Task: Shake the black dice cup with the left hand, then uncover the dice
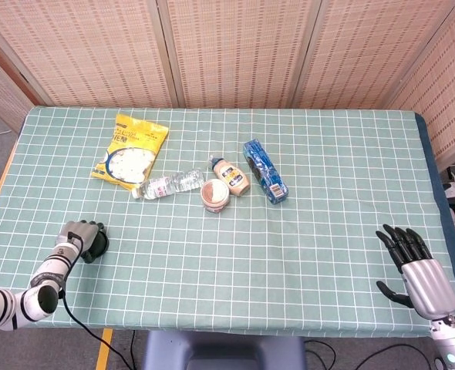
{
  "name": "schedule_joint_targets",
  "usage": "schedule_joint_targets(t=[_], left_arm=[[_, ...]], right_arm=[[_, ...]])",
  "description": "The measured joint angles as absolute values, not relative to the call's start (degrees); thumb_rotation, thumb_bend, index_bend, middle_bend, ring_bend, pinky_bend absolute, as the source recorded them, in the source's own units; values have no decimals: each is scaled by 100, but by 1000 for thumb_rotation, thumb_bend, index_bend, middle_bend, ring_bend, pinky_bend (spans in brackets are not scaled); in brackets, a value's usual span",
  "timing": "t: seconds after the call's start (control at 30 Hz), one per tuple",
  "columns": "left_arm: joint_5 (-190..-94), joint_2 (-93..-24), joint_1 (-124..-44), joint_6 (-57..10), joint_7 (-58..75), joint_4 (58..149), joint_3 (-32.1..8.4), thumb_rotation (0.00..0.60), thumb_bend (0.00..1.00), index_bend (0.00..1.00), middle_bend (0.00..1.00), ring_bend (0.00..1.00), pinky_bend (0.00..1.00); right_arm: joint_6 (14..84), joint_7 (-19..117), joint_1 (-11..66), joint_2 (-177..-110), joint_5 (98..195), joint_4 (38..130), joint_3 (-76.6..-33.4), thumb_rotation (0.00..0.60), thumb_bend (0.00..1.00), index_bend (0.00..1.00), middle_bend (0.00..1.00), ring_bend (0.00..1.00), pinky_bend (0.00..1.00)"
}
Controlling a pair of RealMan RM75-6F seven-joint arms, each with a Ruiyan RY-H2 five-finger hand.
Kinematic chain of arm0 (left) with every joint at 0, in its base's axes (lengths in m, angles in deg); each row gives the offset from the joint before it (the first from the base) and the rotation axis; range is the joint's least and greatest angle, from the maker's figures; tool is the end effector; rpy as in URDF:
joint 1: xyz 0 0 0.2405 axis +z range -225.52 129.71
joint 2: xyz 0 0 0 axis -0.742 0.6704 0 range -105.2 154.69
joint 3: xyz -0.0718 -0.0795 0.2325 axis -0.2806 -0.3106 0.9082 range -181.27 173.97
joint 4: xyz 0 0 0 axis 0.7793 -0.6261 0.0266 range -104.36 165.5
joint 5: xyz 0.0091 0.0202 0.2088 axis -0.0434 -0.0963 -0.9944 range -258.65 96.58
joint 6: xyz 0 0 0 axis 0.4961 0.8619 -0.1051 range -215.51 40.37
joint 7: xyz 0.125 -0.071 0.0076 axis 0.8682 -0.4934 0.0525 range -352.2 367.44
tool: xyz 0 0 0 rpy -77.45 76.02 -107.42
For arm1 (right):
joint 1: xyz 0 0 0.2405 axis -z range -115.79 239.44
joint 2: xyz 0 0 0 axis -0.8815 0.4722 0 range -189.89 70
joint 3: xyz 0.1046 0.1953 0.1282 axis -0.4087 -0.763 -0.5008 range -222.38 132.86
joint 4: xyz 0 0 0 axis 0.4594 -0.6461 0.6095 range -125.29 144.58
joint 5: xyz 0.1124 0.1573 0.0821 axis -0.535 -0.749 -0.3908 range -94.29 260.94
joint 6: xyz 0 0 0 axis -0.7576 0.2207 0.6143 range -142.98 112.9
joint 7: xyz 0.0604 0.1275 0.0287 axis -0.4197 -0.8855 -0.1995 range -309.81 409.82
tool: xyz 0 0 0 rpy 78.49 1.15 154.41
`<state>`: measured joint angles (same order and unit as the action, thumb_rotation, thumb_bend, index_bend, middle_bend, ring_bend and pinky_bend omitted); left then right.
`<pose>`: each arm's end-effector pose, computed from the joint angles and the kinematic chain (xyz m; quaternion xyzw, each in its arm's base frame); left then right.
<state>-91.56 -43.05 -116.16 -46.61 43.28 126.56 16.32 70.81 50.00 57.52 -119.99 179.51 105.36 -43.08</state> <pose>-0.2404 0.3453 0.0699 -0.7515 -0.4516 0.0181 0.4806 -0.2892 -0.1585 0.1574 0.6575 -0.3678 0.3924 0.5277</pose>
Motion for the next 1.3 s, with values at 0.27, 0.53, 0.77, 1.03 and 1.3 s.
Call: schedule_joint_targets(t=[0.27,0.53,0.77,1.03,1.3], left_arm=[[-9185,-4308,-11597,-4572,4407,12707,1679,600,356,180,167,189,468],[-9227,-4371,-11546,-4610,4398,12583,1653,600,358,221,264,309,563],[-9405,-4313,-11479,-4643,4312,12606,1600,600,383,419,534,539,732],[-9756,-4224,-11329,-4427,4228,12760,1545,600,398,524,598,606,797],[-10538,-3977,-10953,-4411,3552,12889,1183,600,414,548,606,626,823]], right_arm=[[7097,4937,5755,-11977,17982,10542,-4297,600,152,0,0,0,0],[7087,4901,5745,-11979,17983,10521,-4300,600,151,0,0,0,0],[7111,4915,5757,-11984,18001,10524,-4294,600,151,0,0,0,0],[7112,4887,5759,-11968,18012,10539,-4286,600,152,0,0,0,0],[7116,4883,5760,-11954,18012,10543,-4291,600,151,0,0,0,0]])
